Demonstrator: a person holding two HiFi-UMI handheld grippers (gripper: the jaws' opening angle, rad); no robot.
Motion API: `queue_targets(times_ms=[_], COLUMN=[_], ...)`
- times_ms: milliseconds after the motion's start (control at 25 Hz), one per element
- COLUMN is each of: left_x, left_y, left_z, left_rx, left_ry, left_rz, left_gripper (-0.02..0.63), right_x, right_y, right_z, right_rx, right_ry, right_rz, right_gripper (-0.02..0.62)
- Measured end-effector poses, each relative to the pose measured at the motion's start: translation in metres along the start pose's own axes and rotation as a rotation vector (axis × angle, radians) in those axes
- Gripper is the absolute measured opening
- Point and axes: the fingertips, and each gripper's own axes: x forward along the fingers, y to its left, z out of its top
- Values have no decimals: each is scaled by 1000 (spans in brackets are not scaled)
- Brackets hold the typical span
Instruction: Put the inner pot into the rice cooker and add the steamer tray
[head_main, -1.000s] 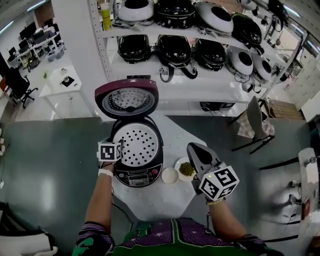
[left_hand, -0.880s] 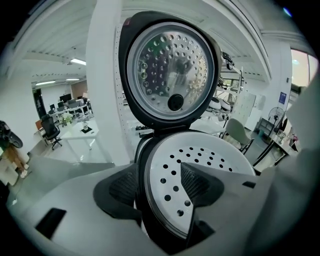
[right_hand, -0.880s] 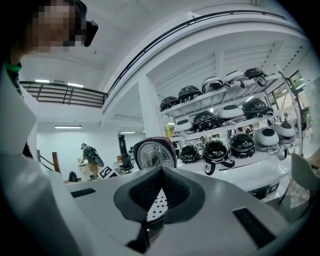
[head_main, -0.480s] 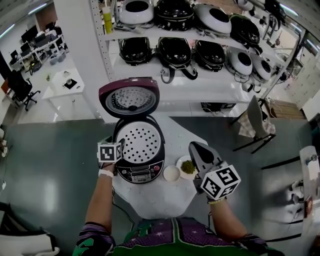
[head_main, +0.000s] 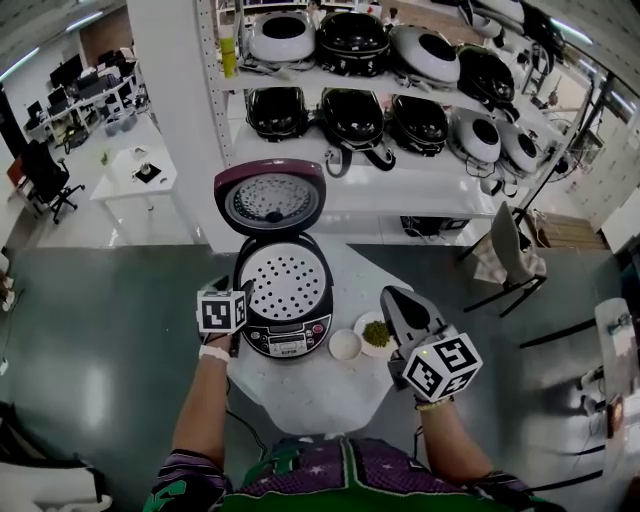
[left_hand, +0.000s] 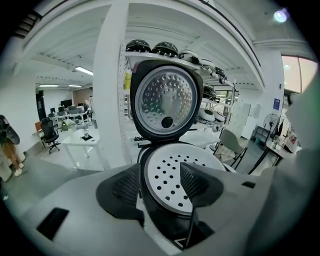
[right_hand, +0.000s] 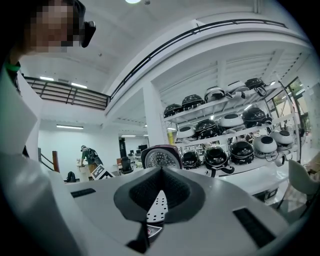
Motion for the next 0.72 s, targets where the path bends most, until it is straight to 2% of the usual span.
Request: queue_targets(times_ms=[480,720], left_x=[-76,-109], left_y=[-13,-13], left_z=[-21,-38], left_rx=[-36,-58], left_ry=[-93,-138], left_rz=[-44,-57], left_gripper=[267,262], right_x=[-34,-55], right_y=[44,67], right_z=[8,-3], right_rx=[-21,-54], right_ry=[-43,-15], right_rz=[-18,-53], right_gripper=[6,6])
